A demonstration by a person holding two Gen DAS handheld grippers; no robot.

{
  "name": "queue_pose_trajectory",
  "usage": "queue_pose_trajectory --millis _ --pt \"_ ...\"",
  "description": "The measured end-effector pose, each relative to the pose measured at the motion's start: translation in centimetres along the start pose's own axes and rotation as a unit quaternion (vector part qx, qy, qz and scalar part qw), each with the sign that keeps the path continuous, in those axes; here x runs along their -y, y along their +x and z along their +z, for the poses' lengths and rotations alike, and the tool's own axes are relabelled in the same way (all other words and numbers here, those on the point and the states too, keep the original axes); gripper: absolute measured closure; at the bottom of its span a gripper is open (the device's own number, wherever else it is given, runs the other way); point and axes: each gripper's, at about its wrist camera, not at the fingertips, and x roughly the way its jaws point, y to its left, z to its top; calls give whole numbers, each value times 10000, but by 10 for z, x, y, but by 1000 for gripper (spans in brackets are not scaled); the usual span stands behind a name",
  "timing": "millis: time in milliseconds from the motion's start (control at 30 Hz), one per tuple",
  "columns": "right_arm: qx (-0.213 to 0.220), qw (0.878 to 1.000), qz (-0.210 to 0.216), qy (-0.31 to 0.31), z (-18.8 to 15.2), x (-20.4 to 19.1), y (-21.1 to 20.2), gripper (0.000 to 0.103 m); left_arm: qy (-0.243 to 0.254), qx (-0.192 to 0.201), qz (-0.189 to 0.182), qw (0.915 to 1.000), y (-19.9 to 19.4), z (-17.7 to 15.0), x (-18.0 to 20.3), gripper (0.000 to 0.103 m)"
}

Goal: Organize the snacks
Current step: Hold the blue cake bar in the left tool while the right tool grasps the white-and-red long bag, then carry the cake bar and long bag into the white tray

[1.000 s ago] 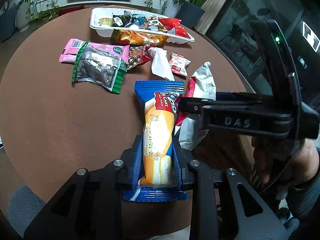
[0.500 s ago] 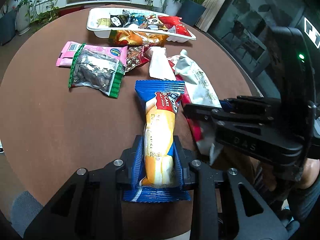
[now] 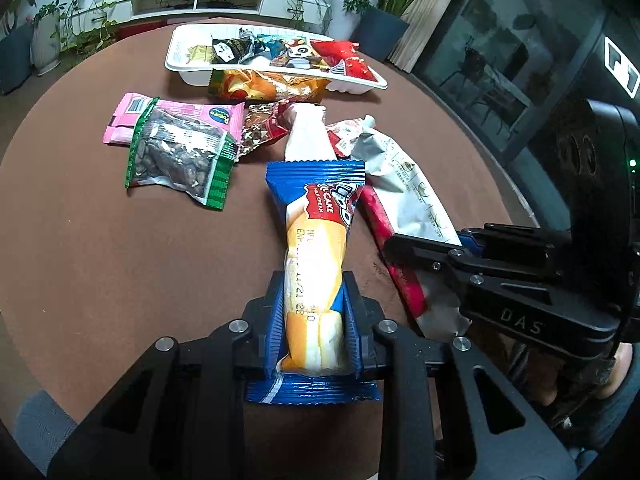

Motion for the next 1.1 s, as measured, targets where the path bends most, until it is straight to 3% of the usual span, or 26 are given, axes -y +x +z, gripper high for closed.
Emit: queue_pose_trajectory --millis 500,1100 --pt "290 9965 457 641 -10 31 -18 88 -269 174 -588 9978 -3 -6 -4 80" --pt "683 9895 663 1083 7 63 -48 88 -441 584 -764 9944 -30 13 -12 80"
